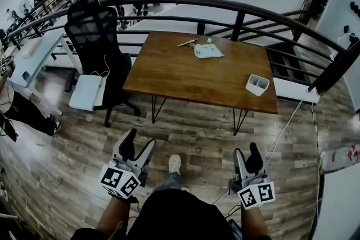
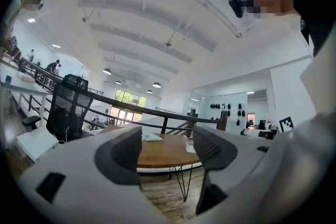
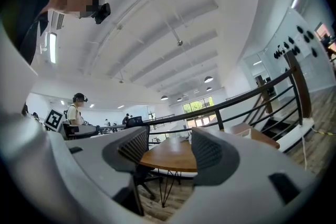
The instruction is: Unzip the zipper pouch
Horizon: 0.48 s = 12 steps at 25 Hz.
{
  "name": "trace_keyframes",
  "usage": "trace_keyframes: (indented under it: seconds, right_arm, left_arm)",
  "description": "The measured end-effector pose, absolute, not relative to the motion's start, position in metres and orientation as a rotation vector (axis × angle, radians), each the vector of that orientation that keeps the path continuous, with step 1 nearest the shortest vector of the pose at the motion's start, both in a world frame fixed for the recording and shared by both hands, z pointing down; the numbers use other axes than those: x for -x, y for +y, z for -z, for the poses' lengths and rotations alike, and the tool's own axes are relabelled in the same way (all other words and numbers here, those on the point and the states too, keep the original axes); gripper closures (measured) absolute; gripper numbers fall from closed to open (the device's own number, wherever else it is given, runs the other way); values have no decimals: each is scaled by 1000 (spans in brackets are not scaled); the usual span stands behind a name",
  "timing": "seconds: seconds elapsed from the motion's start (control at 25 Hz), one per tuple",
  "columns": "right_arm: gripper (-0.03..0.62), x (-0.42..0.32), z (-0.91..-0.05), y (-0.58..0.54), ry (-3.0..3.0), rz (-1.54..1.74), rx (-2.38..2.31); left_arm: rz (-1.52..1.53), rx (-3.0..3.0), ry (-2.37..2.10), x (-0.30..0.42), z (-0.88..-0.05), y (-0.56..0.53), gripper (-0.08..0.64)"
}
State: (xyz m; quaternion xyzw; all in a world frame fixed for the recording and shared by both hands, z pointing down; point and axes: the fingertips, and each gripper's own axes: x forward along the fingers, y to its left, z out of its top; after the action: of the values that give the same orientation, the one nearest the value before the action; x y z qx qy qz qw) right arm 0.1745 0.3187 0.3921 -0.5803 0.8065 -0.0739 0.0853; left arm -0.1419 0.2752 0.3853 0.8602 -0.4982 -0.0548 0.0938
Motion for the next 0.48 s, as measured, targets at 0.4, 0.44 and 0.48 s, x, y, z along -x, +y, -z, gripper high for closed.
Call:
trace_keyframes:
  seconds: [0.4,0.44,0.48]
  right_arm:
    - [351,-185,-369,224,2354,137,1812]
    - [351,-183,-367,213,2352,135,1813]
    - [351,-182,-366,201,2346,135,1813]
  left_arm:
    - [207,-2654,-1398,125,-367,160,264]
    - [203,-2654,-1389,125,-368,147,264]
    - [201,-2654,-1379,125,-370,135,264]
